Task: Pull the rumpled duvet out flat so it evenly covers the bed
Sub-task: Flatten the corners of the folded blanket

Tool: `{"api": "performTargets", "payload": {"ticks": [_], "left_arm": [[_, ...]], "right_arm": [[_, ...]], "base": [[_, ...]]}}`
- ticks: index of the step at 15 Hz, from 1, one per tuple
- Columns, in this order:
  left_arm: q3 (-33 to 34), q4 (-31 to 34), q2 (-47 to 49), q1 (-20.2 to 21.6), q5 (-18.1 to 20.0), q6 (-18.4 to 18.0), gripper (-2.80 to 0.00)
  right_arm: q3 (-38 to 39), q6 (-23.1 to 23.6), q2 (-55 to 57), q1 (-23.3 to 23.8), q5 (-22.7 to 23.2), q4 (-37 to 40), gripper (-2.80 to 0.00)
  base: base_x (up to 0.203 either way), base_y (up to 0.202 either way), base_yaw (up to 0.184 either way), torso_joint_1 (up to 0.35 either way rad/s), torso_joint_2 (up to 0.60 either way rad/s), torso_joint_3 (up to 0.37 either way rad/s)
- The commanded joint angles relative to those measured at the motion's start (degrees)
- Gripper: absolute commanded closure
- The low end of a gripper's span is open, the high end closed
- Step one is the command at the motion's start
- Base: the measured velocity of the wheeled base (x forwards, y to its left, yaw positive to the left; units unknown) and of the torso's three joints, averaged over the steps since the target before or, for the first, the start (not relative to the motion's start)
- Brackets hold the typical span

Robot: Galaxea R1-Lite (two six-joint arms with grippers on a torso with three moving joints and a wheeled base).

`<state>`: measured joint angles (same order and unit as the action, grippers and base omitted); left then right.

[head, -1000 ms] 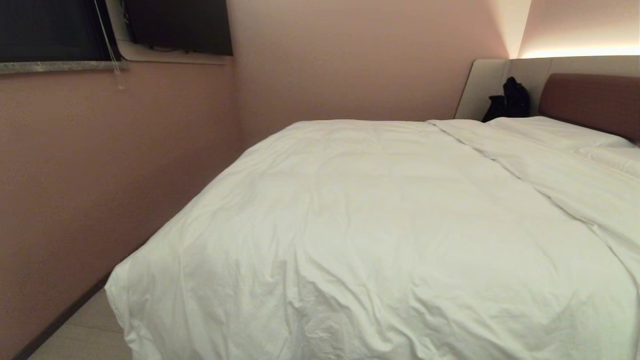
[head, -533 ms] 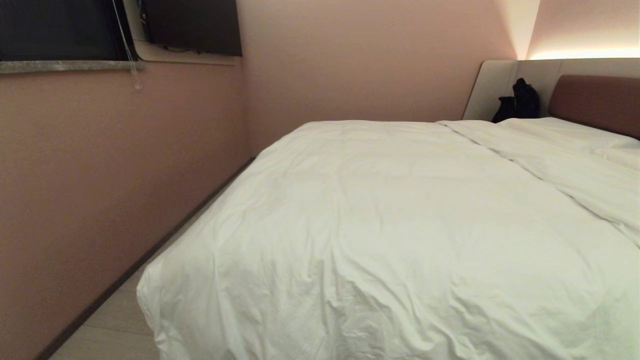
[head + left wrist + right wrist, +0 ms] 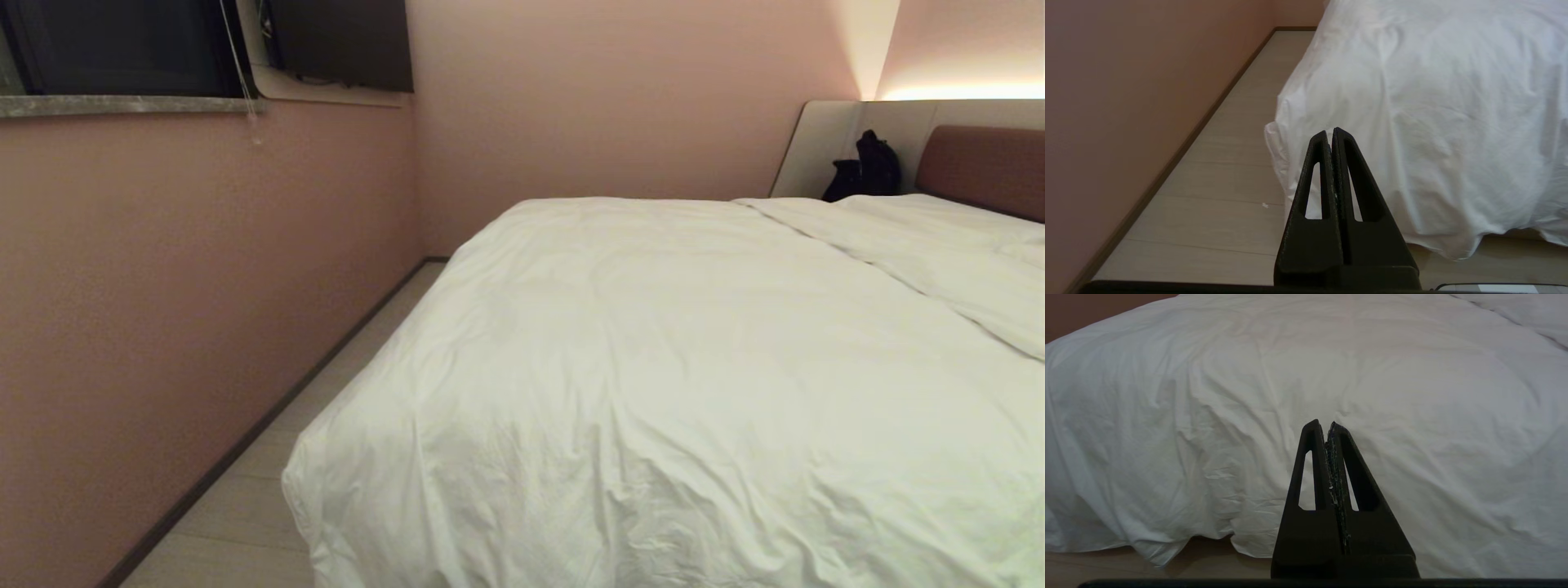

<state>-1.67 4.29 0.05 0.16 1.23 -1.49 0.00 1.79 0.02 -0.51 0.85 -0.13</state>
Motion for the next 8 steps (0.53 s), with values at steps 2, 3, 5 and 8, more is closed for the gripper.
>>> {"api": "performTargets", "payload": {"ticks": [2, 3, 5, 8], "left_arm": [[0.0, 0.0, 0.0, 0.0, 0.0, 0.1, 0.0], [0.0, 0.0, 0.0, 0.0, 0.0, 0.1, 0.0], [0.0, 0.0, 0.0, 0.0, 0.0, 0.1, 0.0], [0.0, 0.0, 0.0, 0.0, 0.0, 0.0, 0.0]], "right_arm": [[0.0, 0.1, 0.1, 0.0, 0.0, 0.0, 0.0], [0.0, 0.1, 0.1, 0.0, 0.0, 0.0, 0.0], [0.0, 0.1, 0.0, 0.0, 0.0, 0.0, 0.0], [0.0, 0.1, 0.1, 0.0, 0.0, 0.0, 0.0]], "base": [[0.0, 0.199, -0.001, 0.002, 0.0, 0.005], [0.0, 0.192, -0.002, 0.001, 0.0, 0.008], [0.0, 0.196, -0.001, 0.0, 0.0, 0.002], [0.0, 0.14, 0.001, 0.001, 0.0, 0.002]]}}
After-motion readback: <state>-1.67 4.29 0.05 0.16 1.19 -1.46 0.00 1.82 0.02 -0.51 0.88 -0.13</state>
